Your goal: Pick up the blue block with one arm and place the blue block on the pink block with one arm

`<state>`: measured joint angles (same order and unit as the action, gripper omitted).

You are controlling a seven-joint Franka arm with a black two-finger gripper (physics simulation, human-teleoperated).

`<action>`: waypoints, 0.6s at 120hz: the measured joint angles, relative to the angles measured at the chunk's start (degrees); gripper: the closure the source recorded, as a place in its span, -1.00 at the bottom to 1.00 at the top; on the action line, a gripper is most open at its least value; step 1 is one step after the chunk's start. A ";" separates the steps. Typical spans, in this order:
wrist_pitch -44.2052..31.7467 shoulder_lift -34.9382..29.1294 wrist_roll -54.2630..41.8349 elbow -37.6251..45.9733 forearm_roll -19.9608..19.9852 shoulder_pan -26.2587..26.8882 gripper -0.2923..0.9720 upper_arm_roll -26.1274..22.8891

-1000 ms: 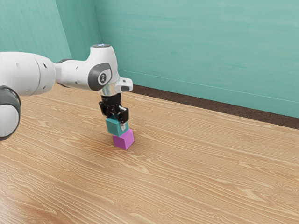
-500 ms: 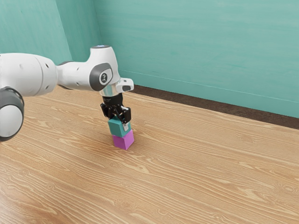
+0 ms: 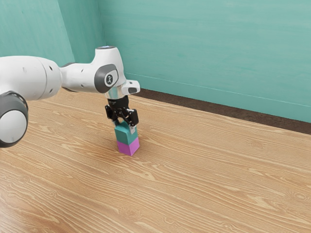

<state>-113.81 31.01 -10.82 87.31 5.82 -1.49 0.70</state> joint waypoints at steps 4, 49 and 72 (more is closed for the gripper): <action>0.07 0.00 -0.04 -0.05 0.02 0.00 -0.43 0.00; 2.90 -3.33 -0.36 -1.71 -0.03 0.00 -0.52 0.61; 4.39 -5.58 -0.09 -1.94 -0.08 0.08 -0.53 0.37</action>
<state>-109.42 25.44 -10.91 85.37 5.74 -1.42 1.07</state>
